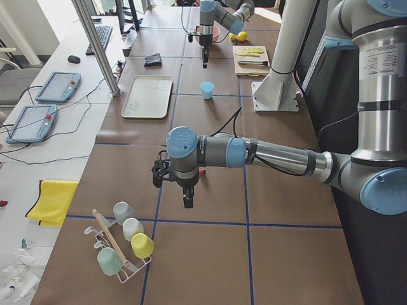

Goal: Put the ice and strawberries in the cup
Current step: 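Carry the ice with the right gripper over the blue cup, then open the right gripper to drop the ice into the cup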

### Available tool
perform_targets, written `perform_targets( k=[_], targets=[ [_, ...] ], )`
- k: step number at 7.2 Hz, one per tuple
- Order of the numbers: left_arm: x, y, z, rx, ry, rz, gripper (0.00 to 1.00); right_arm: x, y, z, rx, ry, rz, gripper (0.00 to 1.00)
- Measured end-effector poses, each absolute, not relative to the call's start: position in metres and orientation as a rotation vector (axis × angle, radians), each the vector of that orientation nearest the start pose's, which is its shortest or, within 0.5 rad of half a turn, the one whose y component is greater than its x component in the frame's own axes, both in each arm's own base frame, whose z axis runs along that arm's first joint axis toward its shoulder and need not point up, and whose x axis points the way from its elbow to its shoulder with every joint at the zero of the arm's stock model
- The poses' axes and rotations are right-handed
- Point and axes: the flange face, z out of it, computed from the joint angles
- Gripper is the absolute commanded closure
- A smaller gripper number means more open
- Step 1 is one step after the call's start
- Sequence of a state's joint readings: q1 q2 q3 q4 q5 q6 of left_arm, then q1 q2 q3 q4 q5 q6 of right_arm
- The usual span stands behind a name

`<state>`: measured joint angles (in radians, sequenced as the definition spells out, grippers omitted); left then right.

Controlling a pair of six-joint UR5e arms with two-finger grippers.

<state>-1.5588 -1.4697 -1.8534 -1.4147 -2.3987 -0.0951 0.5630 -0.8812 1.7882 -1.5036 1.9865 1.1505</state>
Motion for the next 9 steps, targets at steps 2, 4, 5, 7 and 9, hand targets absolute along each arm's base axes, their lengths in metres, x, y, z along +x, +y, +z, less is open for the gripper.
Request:
perform_targets(
  k=[2, 4, 5, 7, 9],
  targets=[
    [-0.054, -0.445, 0.58, -0.021, 0.828, -0.068, 0.0, -0.539, -0.417, 0.139, 0.121, -0.991, -0.065, 1.0],
    [-0.053, -0.445, 0.58, -0.022, 0.828, -0.066, 0.0, -0.558, -0.409, 0.14, 0.12, -0.972, -0.064, 0.42],
    [-0.052, -0.445, 0.58, -0.027, 0.828, -0.072, 0.0, -0.56, -0.407, 0.14, 0.118, -0.968, -0.06, 0.01],
    [-0.05, -0.447, 0.58, -0.033, 0.828, -0.088, 0.0, -0.559, -0.405, 0.14, 0.116, -0.97, -0.058, 0.01],
    [-0.029, -0.45, 0.576, -0.049, 0.828, -0.057, 0.0, -0.548, -0.409, 0.137, 0.117, -0.979, -0.052, 0.01]
  ],
)
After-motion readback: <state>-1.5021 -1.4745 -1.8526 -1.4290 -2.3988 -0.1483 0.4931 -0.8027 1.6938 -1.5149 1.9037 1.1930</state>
